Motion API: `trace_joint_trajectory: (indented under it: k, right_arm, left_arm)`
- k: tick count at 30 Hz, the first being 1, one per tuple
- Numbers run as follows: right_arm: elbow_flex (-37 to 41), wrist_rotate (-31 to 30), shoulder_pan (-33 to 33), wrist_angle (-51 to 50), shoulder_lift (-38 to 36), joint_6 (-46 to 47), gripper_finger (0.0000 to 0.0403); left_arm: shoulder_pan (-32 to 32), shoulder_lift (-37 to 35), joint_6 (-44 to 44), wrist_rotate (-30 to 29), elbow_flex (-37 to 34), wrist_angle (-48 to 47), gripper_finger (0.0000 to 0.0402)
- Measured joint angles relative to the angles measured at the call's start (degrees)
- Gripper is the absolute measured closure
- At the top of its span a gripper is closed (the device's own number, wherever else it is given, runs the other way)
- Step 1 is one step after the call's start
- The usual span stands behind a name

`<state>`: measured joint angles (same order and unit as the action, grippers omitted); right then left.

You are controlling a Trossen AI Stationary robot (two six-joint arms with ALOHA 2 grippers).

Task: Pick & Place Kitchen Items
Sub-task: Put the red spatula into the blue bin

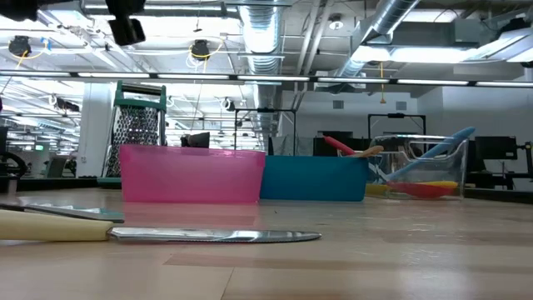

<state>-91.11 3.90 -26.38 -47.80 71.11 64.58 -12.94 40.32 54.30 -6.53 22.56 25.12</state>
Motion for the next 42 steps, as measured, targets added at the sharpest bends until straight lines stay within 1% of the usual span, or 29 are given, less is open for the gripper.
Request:
trace_joint_trajectory:
  k: [4, 9, 14, 18, 23, 27, 32, 36, 40, 42]
  right_arm:
    - [0.0, 8.1, 4.1, -0.2, 2.6, 0.0, 0.0371]
    - [0.0, 17.7, 9.7, 0.5, 6.6, -3.0, 0.037]
    - [0.0, 27.8, 13.5, 2.5, 10.3, -6.2, 0.037]
    - [0.0, 34.4, 15.9, 4.2, 12.8, -8.1, 0.0371]
    - [0.0, 38.4, 18.8, 4.3, 15.5, -11.5, 0.0367]
    - [0.0, 40.9, 21.2, 7.1, 17.5, -13.9, 0.0368]
    - [0.0, 44.3, 23.4, 12.1, 19.5, -14.1, 0.0366]
    - [0.0, 46.0, 24.5, 12.3, 21.4, -14.5, 0.0365]
    - [0.1, 46.2, 25.6, 13.0, 22.3, -15.2, 0.0366]
    - [-0.2, 46.9, 26.0, 15.6, 23.3, -15.3, 0.0365]
  left_arm:
    - [0.0, 5.5, -0.6, 5.2, 4.2, 0.4, 0.0229]
    - [0.0, 12.7, -1.8, 10.7, 9.2, 0.4, 0.0229]
    - [0.0, 19.2, -1.8, 16.3, 11.7, 0.2, 0.023]
    - [0.0, 23.2, -1.7, 19.2, 13.6, 0.3, 0.023]
    - [0.0, 26.0, -1.8, 21.8, 16.3, 0.4, 0.023]
    - [0.0, 27.3, -1.7, 22.9, 17.7, 0.4, 0.023]
    - [0.0, 28.5, -1.5, 23.0, 18.2, 0.5, 0.023]
    - [0.0, 28.5, -1.4, 23.0, 18.2, 0.9, 0.023]
    - [0.0, 28.5, -1.2, 23.0, 18.5, 1.4, 0.023]
    - [0.0, 28.4, -1.0, 23.0, 18.5, 1.4, 0.023]
